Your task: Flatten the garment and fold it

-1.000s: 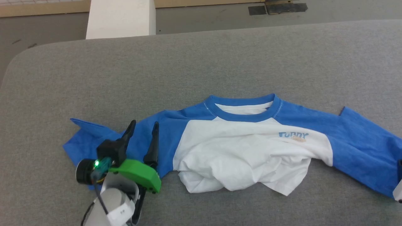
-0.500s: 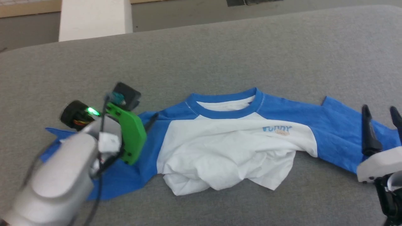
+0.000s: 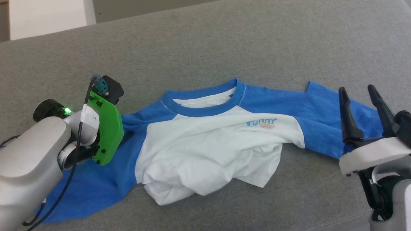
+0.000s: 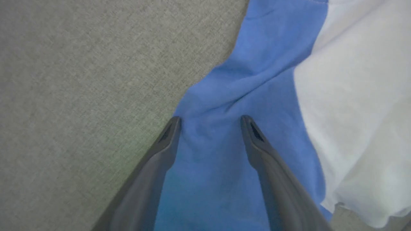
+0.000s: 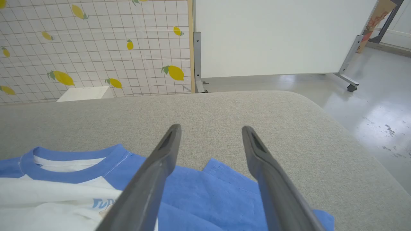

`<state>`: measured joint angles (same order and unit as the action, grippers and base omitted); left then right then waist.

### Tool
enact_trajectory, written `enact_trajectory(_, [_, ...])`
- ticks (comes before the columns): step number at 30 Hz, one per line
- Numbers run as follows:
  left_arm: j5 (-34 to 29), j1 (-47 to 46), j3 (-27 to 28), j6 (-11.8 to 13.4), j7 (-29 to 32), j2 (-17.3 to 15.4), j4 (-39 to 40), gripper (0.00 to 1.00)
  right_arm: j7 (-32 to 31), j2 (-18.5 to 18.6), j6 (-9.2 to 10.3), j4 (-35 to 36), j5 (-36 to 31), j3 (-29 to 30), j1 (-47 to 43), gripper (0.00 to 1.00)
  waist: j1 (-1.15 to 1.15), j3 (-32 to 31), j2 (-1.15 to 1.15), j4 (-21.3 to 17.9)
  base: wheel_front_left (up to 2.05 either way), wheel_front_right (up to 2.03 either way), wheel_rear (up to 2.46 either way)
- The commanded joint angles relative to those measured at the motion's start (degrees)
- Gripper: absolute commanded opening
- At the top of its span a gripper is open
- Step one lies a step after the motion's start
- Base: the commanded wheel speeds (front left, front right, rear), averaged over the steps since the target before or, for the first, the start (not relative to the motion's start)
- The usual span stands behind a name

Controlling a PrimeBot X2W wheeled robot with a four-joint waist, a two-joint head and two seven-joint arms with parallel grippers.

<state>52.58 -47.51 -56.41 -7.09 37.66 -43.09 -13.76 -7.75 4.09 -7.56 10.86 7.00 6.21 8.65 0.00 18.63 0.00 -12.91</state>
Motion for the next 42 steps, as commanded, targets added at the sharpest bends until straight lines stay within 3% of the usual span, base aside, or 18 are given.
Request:
enact_trajectory(1, [0.86,-1.27,-1.03,-0.39,0.89,-0.64,-0.62,1.00,0.51,-0.23,0.08,0.14,-0.50,-0.67,1.17,1.00,0.00,1.30,0.00,-1.25,0.00,0.00,0.00])
enact_trajectory(7, [2.25,-2.85,-4.28,-0.39,5.68,-1.84,-4.80,1.00,-0.33,0.96,0.08,-1.21,-1.01,-4.86,3.87,1.00,0.00,1.98,0.00,-1.75,0.00,0.00,0.00])
enact_trajectory(8, [2.32,-3.11,-4.56,-0.39,6.12,-1.99,-5.21,0.64,-0.54,1.49,0.08,-1.52,-0.96,-5.99,4.70,1.00,0.00,2.13,0.00,-1.81,0.00,0.00,0.00])
enact_trajectory(9, [2.40,-3.31,-4.65,-0.39,6.08,-2.09,-5.40,0.00,-0.71,2.03,0.08,-1.85,-0.86,-6.99,5.42,1.00,0.00,2.24,0.00,-1.83,0.00,0.00,0.00])
enact_trajectory(12, [2.94,-3.82,-4.60,-0.39,6.36,-2.33,-5.94,0.00,-1.36,5.04,0.08,-4.00,-0.12,-11.28,8.67,1.00,0.00,2.61,0.00,-1.63,0.00,0.00,0.00])
enact_trajectory(17, [3.21,-5.51,-4.36,-0.39,4.61,-1.67,-4.78,0.00,-4.88,13.52,0.08,-13.15,1.33,-19.93,16.32,1.00,0.00,3.58,0.00,-0.22,0.00,0.00,0.00])
enact_trajectory(23, [3.64,-7.67,-5.18,-0.39,3.24,0.05,-3.63,0.00,-13.08,20.58,0.08,-24.60,10.43,-34.14,27.24,1.00,0.00,4.77,0.00,2.31,0.00,0.00,0.00])
enact_trajectory(33, [4.49,-10.29,-6.97,-0.39,1.33,1.64,-3.49,0.00,-28.50,24.59,0.08,-36.16,23.39,-47.46,38.18,1.00,0.00,6.68,0.00,5.18,0.00,0.00,0.00])
enact_trajectory(34, [4.56,-10.46,-7.14,-0.39,1.16,1.65,-3.49,0.00,-29.97,24.60,0.08,-36.99,24.72,-47.97,38.69,0.93,0.00,6.80,0.00,5.29,0.00,0.00,0.00])
enact_trajectory(35, [4.69,-10.63,-7.35,-0.39,1.03,1.64,-3.53,0.00,-32.07,24.63,0.08,-37.98,26.24,-48.60,39.21,0.38,0.00,6.92,0.00,5.44,0.00,0.00,0.00])
enact_trajectory(36, [4.81,-10.74,-7.51,-0.39,0.97,1.64,-3.58,0.00,-33.93,24.68,0.08,-38.51,27.42,-49.33,39.59,0.14,0.00,6.98,0.00,5.53,0.00,0.00,0.00])
enact_trajectory(37, [4.94,-10.92,-7.70,-0.39,0.85,1.65,-3.62,0.00,-36.10,24.81,0.08,-38.98,28.82,-49.98,40.07,0.00,0.00,7.04,0.00,5.62,0.00,0.00,0.00])
enact_trajectory(42, [5.52,-11.87,-8.18,-0.39,0.10,1.46,-3.44,0.00,-39.80,26.06,0.08,-37.93,31.69,-51.73,42.94,0.00,0.00,7.20,0.00,5.84,0.00,0.00,0.00])
